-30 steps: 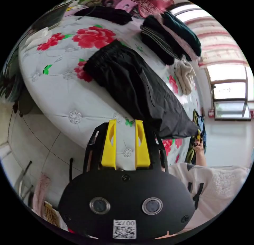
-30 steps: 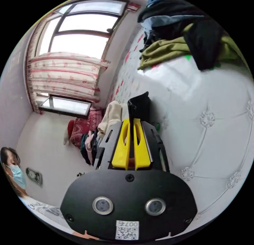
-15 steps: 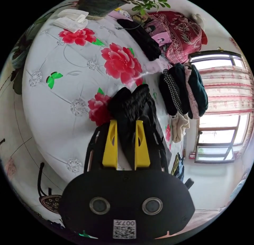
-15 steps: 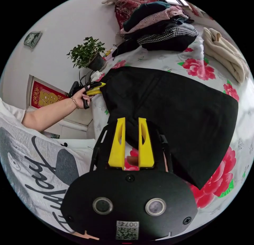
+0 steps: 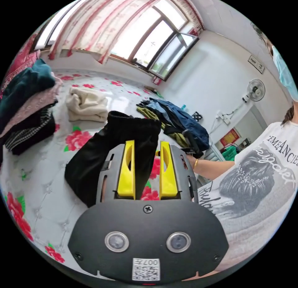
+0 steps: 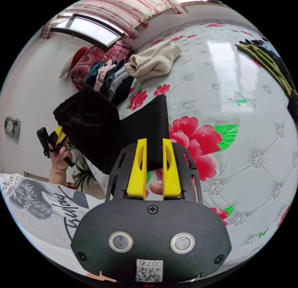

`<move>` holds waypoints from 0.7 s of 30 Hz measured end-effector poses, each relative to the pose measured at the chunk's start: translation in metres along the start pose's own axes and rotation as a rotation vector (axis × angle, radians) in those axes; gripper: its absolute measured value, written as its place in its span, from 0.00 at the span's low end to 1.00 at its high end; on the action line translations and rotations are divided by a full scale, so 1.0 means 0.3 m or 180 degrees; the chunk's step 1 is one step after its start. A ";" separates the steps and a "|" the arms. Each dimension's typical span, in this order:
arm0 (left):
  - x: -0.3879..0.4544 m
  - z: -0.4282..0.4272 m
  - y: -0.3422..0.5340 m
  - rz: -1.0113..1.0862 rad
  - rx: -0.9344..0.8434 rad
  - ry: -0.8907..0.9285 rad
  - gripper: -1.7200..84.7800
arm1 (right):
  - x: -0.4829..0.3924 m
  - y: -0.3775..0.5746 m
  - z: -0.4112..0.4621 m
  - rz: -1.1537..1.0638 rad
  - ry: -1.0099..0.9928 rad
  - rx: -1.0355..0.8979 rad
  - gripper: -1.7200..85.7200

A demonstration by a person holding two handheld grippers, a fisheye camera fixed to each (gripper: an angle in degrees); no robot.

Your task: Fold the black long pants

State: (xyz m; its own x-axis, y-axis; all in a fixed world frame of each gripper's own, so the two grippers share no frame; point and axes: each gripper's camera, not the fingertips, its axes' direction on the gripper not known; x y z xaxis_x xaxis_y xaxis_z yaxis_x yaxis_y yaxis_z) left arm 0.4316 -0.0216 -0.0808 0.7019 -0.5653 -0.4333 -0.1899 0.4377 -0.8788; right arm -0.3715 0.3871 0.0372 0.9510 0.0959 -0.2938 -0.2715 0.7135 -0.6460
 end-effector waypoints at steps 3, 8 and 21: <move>-0.023 0.201 0.040 -0.0348 -0.0343 0.0238 0.18 | 0.090 0.003 -0.051 0.0446 -0.0222 0.0278 0.11; -0.241 0.084 0.347 -0.1173 -0.0443 -0.0332 0.17 | 0.129 0.024 -0.073 0.0494 -0.0121 0.0271 0.13; -0.653 0.168 0.722 -0.2385 -0.0470 0.0276 0.09 | 0.147 -0.033 0.213 0.0662 -0.0372 -0.0371 0.12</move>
State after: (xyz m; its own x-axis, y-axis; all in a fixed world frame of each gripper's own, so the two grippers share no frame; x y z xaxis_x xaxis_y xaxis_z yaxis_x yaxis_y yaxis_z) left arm 0.2874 0.2191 -0.1763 0.6241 -0.7295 0.2799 0.2213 -0.1785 -0.9587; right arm -0.3175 0.4287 0.0757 0.8817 0.3166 -0.3498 -0.4717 0.5859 -0.6589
